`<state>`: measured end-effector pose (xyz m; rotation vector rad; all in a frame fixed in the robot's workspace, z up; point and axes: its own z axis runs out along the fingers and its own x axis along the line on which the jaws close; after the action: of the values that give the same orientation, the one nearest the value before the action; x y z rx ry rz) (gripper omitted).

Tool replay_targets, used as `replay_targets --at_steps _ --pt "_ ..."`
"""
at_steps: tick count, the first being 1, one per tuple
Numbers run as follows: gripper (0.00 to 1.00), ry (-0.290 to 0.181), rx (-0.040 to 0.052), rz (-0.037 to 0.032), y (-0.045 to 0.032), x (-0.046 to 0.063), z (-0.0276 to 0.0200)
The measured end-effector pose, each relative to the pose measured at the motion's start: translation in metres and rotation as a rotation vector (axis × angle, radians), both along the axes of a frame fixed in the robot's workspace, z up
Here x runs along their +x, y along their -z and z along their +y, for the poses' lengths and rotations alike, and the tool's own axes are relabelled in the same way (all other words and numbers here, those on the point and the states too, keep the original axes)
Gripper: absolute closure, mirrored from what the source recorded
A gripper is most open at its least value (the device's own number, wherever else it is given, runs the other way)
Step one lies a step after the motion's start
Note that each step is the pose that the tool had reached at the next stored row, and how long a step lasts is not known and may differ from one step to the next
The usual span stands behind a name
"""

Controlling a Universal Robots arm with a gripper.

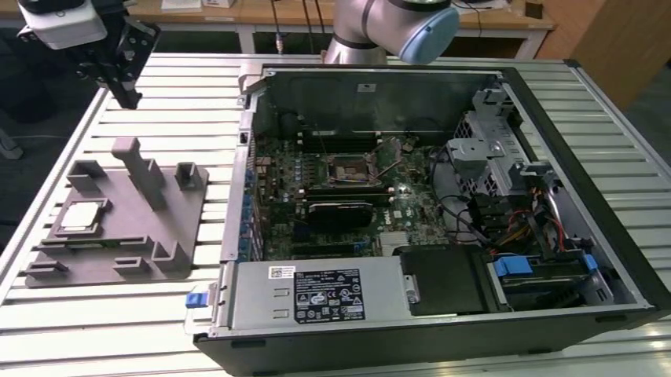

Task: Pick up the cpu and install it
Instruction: 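Reach for the cpu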

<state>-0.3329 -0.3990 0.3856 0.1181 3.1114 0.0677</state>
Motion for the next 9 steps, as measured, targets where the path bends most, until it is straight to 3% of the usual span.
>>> replay_targets --at_steps 9 --pt "0.89 0.000 0.0000 0.0000 0.0011 -0.024 0.0000"
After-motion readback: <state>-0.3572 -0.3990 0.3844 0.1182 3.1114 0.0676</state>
